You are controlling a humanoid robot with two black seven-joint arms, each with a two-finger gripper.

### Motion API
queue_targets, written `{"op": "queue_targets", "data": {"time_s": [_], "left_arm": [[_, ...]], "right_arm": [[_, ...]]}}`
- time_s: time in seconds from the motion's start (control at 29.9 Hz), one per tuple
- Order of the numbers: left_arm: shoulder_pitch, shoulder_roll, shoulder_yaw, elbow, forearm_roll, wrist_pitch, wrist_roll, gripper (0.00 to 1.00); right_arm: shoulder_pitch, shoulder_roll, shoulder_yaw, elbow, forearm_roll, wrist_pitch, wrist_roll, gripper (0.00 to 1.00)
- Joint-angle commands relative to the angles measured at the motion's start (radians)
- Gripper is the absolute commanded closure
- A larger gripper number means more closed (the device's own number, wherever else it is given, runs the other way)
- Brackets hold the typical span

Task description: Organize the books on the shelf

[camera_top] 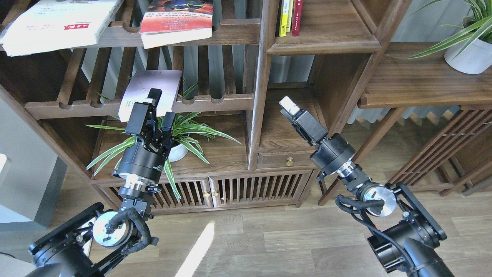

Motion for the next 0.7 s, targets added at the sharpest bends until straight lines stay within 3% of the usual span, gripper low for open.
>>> {"op": "queue_targets", "data": {"time_s": [0.0, 0.47, 0.67], "left_arm": [[0.034, 0.0, -0.019, -0.001, -0.031, 0.062, -0.002, 0.02], [0.09, 0.001, -0.136, 0.029, -0.094, 0.238, -0.001, 0.02], [0.077, -0.008, -0.165, 0.101, -0.094, 0.245, 0.012, 0.02]], "right_arm": [[0.022, 0.022, 0.008, 0.0, -0.001, 0.0, 0.004, 0.01], [0.053, 0.038, 0.01, 0.0, -0.003, 0.0, 0.008, 0.01], [0.053, 0.039, 0.01, 0.0, -0.003, 0.0, 0.008, 0.01]]}}
